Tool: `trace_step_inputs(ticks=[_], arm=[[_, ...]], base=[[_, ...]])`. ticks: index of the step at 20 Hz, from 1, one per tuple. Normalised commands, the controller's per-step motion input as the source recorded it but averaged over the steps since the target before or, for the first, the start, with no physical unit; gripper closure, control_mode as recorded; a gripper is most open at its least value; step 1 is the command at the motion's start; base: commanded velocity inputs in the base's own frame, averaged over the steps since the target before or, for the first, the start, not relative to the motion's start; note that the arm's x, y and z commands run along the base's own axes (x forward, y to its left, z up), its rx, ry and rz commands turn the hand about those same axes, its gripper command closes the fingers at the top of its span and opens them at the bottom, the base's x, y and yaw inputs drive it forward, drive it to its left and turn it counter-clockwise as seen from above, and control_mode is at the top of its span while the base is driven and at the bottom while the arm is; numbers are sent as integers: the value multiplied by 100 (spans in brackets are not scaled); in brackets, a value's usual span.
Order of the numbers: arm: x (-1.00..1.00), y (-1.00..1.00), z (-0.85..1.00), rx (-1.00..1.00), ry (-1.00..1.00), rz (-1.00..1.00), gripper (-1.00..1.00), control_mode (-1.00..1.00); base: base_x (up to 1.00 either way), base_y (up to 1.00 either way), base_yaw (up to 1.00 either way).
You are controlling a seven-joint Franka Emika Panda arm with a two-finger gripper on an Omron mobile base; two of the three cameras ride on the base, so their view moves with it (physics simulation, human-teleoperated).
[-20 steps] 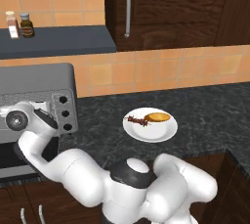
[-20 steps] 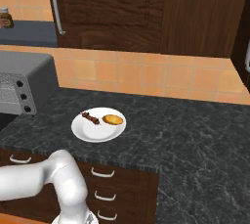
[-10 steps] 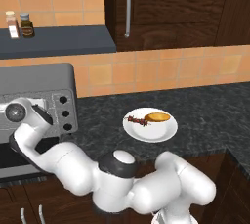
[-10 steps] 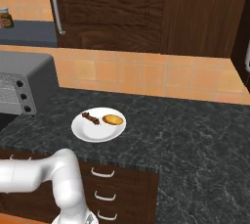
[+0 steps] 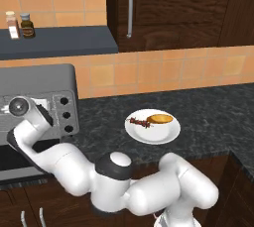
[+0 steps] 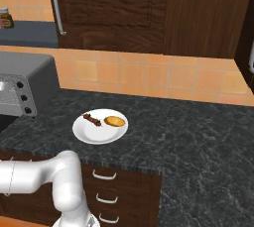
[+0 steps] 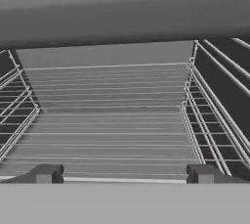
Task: Pick up the kebab skewer and baguette bread, and place them inside the toaster oven. Close the toaster oven door and start by setting the timer.
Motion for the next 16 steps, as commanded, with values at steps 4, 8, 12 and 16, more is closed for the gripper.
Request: trace_step_inputs(ticks=[4,8,12,16], arm=[[0,-41,-73,0,1,0,-100,-100],[-1,-8,-20,0,-15,0,-100,-100],[-8,10,34,0,-37,0,-100,-100],[0,17,48,3,-27,0,-100,-100]], base=[[0,0,0],[0,0,0],[0,0,0],[0,0,0]])
